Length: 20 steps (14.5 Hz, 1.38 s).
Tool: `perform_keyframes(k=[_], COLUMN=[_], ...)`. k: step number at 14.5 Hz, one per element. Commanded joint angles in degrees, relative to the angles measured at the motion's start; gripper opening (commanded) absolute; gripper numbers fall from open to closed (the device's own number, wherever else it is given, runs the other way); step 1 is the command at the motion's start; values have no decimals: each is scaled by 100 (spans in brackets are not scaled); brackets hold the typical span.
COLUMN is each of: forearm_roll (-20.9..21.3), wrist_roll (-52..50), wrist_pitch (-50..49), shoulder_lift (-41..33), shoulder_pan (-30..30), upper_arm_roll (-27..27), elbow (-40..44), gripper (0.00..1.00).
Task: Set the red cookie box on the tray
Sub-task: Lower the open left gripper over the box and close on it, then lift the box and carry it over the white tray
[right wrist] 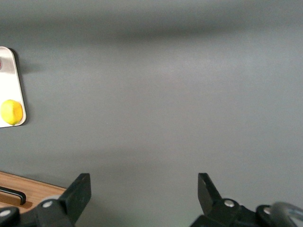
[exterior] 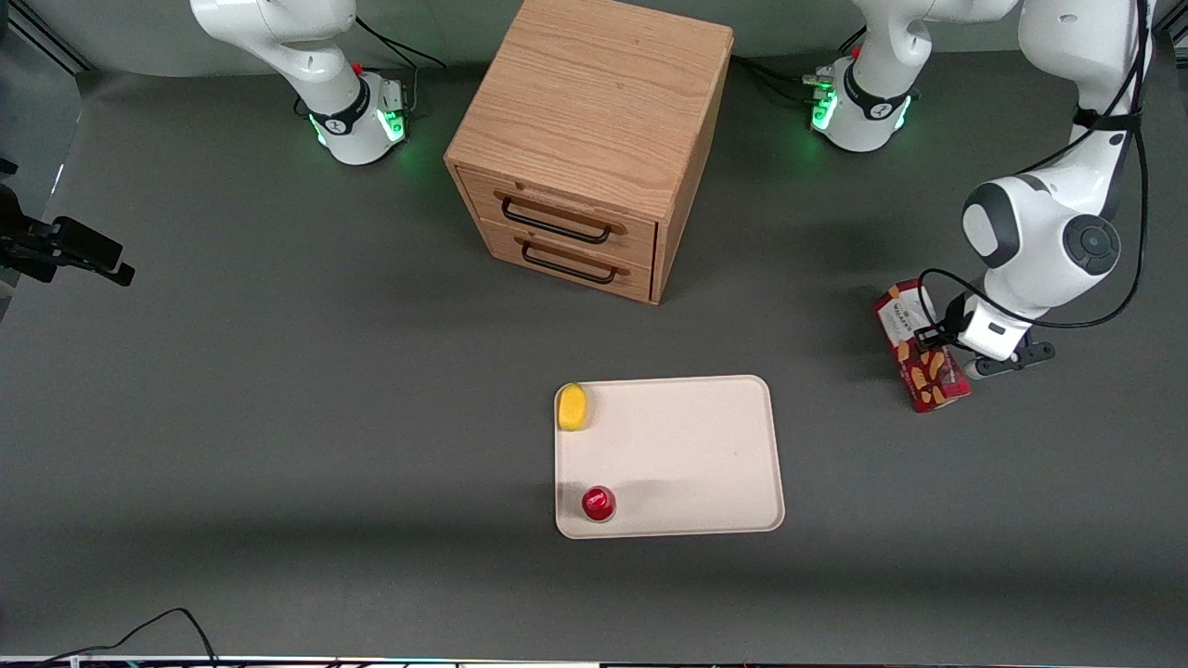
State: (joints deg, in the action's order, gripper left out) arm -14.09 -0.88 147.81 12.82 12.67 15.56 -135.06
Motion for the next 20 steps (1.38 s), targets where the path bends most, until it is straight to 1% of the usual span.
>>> perform_keyframes(k=[1,3,4,5,6,7,8,9,12,14,16,17,20], forearm_roll=[-120,-76,89,387,694,915,1030,1118,1461,1751,2041,2112,2156], wrist_roll=[1,-227,-603,-1102,-1673,-2140,-2562,-2975,-4205,-4892,-5220,-5229,-5238], wrist_pitch=[-610,-1392,-1944,-2663,-3340,-3860,-4205,-4347,-4183,-3692,-3060,-2648,-1495], shoulder_lift=[-454,-972,-1131,-1202,-1177,-1072,-880,-660,322,1078,1738,1994,2662], shoulder_pan=[112,130,139,130,148,156,156,165,262,332,367,367,367], upper_arm_roll=[17,-123,-306,-534,-693,-982,-1316,-1563,-2231,-2592,-2742,-2769,-2778], elbow=[14,215,495,951,1573,2188,2760,3235,4309,4864,5120,5139,5139], gripper=[0,0,0,0,0,0,0,0,0,0,0,0,0])
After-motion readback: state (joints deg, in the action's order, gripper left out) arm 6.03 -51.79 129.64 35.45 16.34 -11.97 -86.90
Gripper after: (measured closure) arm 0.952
